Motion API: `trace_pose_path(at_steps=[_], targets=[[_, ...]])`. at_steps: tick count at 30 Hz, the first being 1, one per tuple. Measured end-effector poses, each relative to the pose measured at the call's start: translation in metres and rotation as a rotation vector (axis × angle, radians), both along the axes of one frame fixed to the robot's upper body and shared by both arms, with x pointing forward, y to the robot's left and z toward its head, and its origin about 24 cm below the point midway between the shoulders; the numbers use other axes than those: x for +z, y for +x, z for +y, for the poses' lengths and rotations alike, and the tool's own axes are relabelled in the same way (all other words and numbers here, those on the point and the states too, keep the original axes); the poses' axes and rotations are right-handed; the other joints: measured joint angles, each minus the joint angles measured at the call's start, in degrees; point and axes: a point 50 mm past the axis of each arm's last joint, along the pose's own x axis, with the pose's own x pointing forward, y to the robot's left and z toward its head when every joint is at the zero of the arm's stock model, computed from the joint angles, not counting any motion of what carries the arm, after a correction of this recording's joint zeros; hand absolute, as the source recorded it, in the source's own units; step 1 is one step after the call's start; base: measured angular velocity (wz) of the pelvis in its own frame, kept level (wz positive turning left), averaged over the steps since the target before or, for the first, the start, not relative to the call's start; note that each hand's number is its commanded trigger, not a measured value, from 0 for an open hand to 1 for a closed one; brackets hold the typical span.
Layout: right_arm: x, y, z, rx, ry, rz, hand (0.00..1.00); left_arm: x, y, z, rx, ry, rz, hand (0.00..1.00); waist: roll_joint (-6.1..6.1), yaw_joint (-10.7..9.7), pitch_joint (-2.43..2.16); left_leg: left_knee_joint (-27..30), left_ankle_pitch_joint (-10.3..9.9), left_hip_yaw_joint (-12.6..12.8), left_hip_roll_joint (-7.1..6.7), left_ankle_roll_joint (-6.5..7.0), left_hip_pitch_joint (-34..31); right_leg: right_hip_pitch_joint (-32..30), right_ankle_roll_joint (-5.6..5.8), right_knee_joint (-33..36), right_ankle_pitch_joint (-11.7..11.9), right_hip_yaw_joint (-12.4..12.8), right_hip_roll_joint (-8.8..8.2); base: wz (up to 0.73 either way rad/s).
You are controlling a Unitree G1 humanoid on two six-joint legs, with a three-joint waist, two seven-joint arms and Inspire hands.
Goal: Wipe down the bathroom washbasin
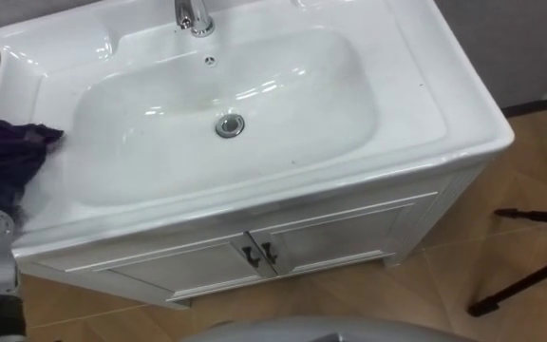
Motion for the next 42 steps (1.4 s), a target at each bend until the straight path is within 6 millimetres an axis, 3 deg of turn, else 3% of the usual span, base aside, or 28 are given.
trace_pose_path(at_steps=[21,27,34,42], targets=[[0.001,-0.001,-0.002,-0.002,0.023,0.004,0.00,0.005,0.002,-0.002,-0.027,-0.021,-0.028,0.00,0.38,-0.84,-0.20,-0.01,0.00,-0.67,-0.08,0.00,0.08,-0.04,0.12,0.10,0.07,-0.26,-0.12,0.01],[0.001,0.001,-0.003,0.012,-0.005,-0.005,0.00,0.006,-0.001,0.001,-0.006,-0.079,-0.117,0.00,0.34,-0.54,-0.17,-0.02,0.00,-0.85,-0.11,0.00,0.18,-0.03,0.14,0.14,0.08,-0.07,-0.11,0.00],[0.003,-0.002,-0.007,0.023,-0.036,-0.025,0.00,0.021,-0.024,0.027,0.134,-0.210,-0.414,0.00,0.28,1.69,-0.16,-0.01,0.00,-0.87,-0.20,0.00,0.25,-0.26,0.14,0.16,0.07,1.01,-0.07,-0.09],[0.005,-0.024,-0.008,0.023,-0.062,0.004,0.00,0.042,-0.075,0.063,0.419,-0.239,-0.739,0.00,0.33,7.95,-0.39,-0.02,0.00,-0.75,-0.48,0.00,-0.01,-0.22,0.39,0.05,-0.14,0.69,-0.29,0.03]])
